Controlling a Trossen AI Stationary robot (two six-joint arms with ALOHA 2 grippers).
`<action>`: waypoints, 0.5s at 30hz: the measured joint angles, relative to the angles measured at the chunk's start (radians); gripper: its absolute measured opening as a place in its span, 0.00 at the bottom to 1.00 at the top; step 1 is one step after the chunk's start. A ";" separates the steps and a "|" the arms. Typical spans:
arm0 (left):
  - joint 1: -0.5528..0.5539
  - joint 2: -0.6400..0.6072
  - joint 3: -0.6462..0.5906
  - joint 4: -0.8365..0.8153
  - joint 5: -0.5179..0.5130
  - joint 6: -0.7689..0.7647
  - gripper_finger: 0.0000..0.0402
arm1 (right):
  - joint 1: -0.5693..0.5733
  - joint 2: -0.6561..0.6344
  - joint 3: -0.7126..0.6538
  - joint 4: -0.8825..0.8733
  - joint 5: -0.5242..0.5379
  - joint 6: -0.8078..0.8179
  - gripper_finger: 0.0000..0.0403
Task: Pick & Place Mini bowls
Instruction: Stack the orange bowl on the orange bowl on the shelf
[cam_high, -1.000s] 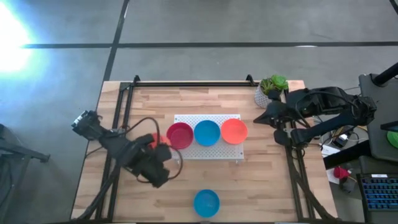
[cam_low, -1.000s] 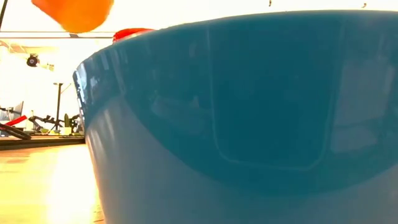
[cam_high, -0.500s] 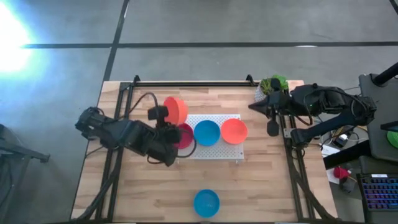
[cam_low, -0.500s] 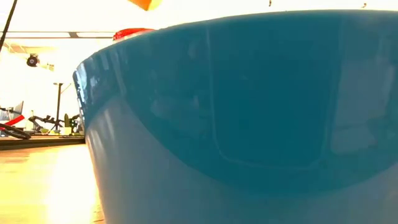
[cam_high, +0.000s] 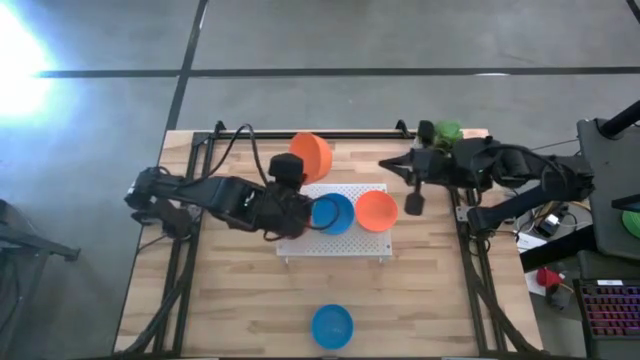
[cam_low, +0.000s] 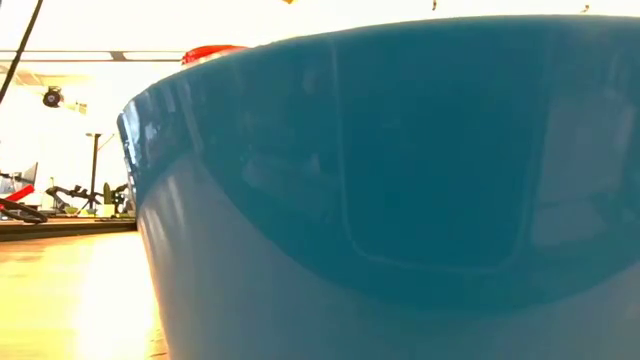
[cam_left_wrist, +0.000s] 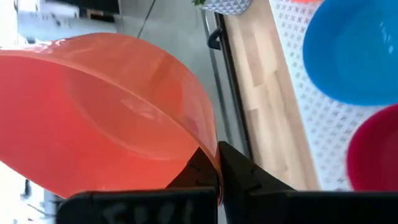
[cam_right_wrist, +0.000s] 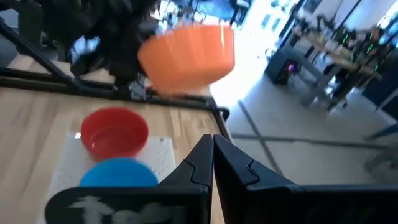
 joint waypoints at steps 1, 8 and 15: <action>0.005 0.003 -0.003 0.007 -0.001 0.034 0.00 | 0.000 0.012 0.000 0.027 0.000 -0.020 0.02; 0.033 0.055 -0.011 -0.003 -0.042 0.196 0.00 | -0.001 0.065 0.000 0.192 0.001 -0.052 0.02; 0.050 0.101 -0.011 -0.004 -0.170 0.297 0.00 | -0.019 0.084 0.001 0.277 0.002 0.013 0.04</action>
